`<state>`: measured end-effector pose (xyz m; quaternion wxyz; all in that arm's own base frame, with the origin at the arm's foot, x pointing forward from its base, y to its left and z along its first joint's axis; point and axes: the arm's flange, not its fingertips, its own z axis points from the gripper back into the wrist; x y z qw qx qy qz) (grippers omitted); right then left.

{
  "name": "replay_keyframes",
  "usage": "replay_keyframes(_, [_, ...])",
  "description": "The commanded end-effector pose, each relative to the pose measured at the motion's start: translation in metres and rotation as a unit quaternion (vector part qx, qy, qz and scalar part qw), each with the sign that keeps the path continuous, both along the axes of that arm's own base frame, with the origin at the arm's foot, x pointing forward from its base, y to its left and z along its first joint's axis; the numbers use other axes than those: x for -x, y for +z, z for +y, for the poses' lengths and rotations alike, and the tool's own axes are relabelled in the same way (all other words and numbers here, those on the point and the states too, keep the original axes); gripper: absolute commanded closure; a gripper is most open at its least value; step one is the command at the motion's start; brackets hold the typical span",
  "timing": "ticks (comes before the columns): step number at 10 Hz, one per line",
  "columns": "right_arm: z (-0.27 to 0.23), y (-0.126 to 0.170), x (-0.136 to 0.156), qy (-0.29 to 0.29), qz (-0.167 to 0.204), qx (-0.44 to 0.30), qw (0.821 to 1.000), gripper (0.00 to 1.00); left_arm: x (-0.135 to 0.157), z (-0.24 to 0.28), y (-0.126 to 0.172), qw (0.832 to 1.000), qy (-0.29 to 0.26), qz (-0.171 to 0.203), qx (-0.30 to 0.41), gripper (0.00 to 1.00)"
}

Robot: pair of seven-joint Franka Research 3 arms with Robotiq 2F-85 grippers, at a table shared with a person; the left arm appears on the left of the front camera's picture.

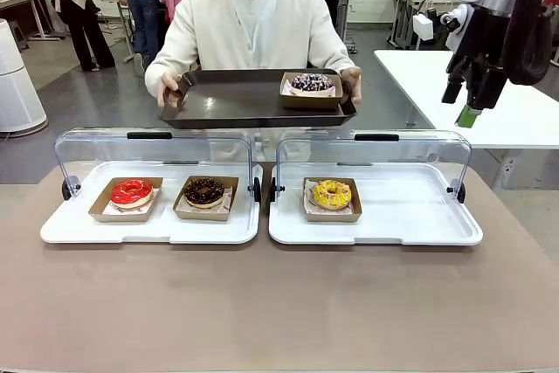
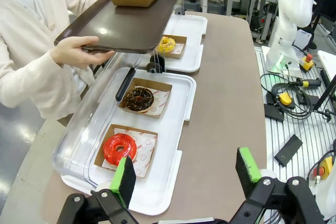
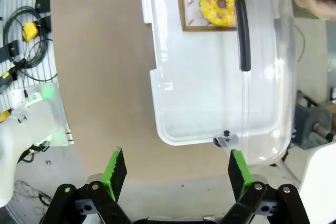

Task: Provide the desired donut to the person.
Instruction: Place the picked Paper togo box onto the Handle tray extended by the person, then pick up and lift the Paper togo box containing the Donut pointed at by the person.

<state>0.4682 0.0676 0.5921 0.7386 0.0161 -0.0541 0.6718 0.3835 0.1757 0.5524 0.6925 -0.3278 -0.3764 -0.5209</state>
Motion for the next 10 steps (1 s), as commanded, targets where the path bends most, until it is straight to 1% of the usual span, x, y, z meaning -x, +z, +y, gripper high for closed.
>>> replay_keyframes(1, [-0.0006, 0.0081, 0.0036, 0.000, 0.004, 0.001, 1.000, 0.00, 0.0015, 0.0006, 0.0009, 1.000, -0.004, -0.004, 0.001, 0.00])
replay_keyframes(10, [-0.0006, 0.0081, 0.0036, 0.000, 0.004, 0.001, 1.000, 0.00, 0.0015, 0.0006, 0.0009, 1.000, -0.004, -0.004, 0.001, 0.00])
